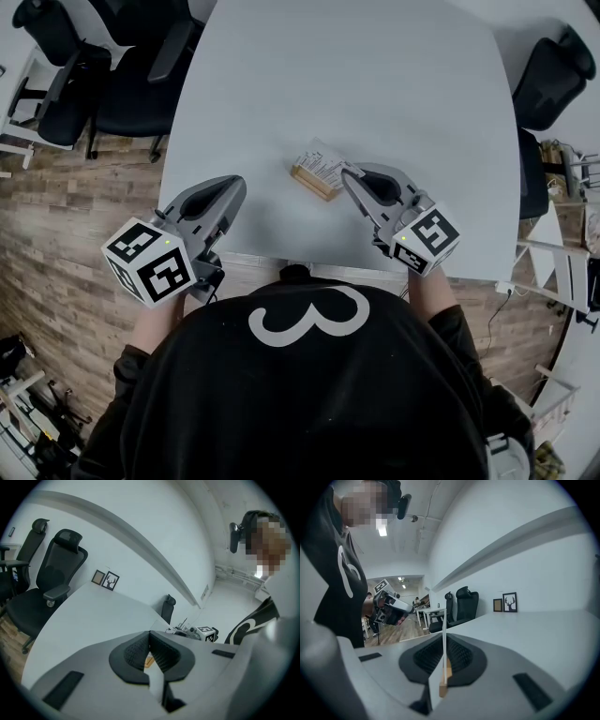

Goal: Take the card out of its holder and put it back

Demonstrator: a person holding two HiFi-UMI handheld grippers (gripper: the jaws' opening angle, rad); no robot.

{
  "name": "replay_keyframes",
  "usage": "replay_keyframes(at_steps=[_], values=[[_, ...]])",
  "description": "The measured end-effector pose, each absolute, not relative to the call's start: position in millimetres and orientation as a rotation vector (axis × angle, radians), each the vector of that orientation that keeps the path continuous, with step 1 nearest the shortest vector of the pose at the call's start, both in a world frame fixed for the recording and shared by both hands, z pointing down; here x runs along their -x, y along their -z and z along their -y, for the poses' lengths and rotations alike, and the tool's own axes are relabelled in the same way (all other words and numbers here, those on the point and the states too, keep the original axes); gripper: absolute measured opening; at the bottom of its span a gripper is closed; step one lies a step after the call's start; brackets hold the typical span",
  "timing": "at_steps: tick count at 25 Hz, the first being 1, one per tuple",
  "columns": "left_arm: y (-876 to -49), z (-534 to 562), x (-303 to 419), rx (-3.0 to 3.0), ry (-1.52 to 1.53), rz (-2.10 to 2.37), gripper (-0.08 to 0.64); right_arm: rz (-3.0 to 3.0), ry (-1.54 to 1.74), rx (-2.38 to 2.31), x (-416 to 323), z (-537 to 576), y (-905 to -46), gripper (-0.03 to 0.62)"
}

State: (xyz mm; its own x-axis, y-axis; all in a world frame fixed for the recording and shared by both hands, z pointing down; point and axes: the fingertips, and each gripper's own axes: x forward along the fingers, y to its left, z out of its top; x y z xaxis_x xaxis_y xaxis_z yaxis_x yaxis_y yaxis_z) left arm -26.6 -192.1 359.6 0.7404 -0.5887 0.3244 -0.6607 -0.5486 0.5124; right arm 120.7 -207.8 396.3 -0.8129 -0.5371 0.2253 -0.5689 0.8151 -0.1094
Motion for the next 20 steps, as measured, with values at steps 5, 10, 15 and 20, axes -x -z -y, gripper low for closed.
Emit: replay_keyframes(at_steps=[5,10,15,20], values=[[-359.3,191.1,28.2,-2.317,-0.146,0.943,0.011,2.811,-0.256,-0.870,-121.9,208.7,-397.2,0.021],[-360.0,191.6,29.4,-2.308,-0.135,0.952,0.011,2.794,-0.270,-0.872,-121.6,210.3,-403.0,0.021],[-363.1,193.2,29.1,-2.302,-0.125,0.955,0.011,2.801,-0.292,-0.869,-122.9,212.8,-406.2,0.021],[-364.2,195.0,31.3,-2.302,-0.110,0.953,0.011,2.805,-0.285,-0.846,-119.3,212.9,-403.2,0.021]])
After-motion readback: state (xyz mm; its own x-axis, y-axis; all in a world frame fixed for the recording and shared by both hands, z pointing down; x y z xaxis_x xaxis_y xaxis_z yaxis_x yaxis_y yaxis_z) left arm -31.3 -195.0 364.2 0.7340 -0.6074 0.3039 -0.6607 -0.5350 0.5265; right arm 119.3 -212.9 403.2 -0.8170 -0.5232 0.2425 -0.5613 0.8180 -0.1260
